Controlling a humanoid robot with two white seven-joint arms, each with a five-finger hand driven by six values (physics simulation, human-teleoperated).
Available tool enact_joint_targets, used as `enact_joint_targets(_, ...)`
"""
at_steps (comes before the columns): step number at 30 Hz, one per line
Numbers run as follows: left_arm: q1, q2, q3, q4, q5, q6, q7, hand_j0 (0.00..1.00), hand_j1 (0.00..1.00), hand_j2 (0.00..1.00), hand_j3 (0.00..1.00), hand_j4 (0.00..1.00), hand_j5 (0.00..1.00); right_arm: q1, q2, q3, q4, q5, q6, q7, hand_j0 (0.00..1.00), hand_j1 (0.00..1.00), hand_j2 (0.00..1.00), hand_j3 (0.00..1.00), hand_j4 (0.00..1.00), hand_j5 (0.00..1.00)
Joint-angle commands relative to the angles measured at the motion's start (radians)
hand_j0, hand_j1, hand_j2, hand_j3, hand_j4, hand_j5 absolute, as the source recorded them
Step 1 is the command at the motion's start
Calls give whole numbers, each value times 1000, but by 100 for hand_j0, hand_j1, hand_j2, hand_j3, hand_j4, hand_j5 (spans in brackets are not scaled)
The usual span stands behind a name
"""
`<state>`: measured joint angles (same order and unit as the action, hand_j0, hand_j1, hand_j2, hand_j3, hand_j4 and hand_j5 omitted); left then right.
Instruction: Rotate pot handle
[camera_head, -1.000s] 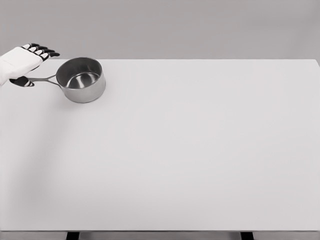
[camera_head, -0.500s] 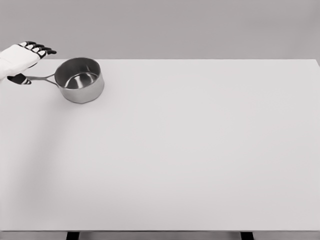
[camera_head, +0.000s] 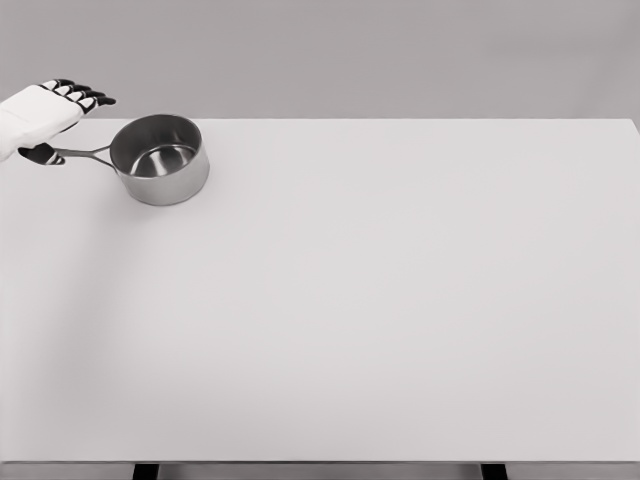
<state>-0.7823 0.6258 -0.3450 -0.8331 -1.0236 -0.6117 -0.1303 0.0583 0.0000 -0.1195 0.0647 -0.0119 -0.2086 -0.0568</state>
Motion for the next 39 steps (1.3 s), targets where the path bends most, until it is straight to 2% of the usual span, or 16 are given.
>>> enact_joint_targets(1,0,0,1,0,5,1,5,100,100,100,100,100,100,0,0,0,0,0,0,0,100,100,100,100,100,100)
enact_joint_targets(12,-26,-17,-3,14,-10,1,5,100,100,100,100,100,100,0,0,0,0,0,0,0,100,100,100,100,100,100)
enact_joint_targets(18,-21,15,-2,14,-4,1,6,100,100,100,100,100,100,0,0,0,1,0,0,0,100,100,100,100,100,100)
enact_joint_targets(21,-12,23,6,-9,5,1,6,100,100,100,100,100,100,0,0,0,0,0,0,0,100,100,100,100,100,100)
enact_joint_targets(23,-8,61,6,-12,36,1,6,100,100,100,100,100,100,0,0,0,0,0,0,0,100,100,100,100,100,100)
enact_joint_targets(25,24,87,8,-53,57,1,6,100,100,100,100,100,100,0,0,0,0,0,0,0,100,100,100,100,100,100)
enact_joint_targets(27,31,97,8,-67,62,1,6,100,100,100,100,100,100,0,0,0,0,0,0,0,100,100,100,100,100,100)
enact_joint_targets(28,43,107,9,-95,94,1,6,100,100,100,100,100,100,0,0,0,0,0,0,0,100,100,100,100,100,100)
enact_joint_targets(31,142,239,27,-329,285,1,-6,100,100,100,100,100,100,0,0,0,0,0,0,0,100,100,100,100,100,100)
enact_joint_targets(32,169,264,35,-379,327,1,-5,100,100,100,100,100,100,0,0,0,0,0,0,0,100,100,100,100,100,100)
enact_joint_targets(33,218,295,80,-455,382,1,-6,100,100,100,100,100,100,0,0,0,0,0,0,0,100,100,100,100,100,100)
enact_joint_targets(35,325,288,210,-554,430,1,-9,100,100,100,100,100,100,0,0,0,0,0,0,0,100,100,100,100,100,100)
enact_joint_targets(36,347,287,216,-561,455,1,-9,100,100,100,100,100,100,0,0,0,0,0,0,0,100,100,100,100,100,100)
enact_joint_targets(39,350,244,215,-566,451,1,-12,100,100,100,100,100,100,0,0,0,1,0,0,0,100,100,100,100,100,100)
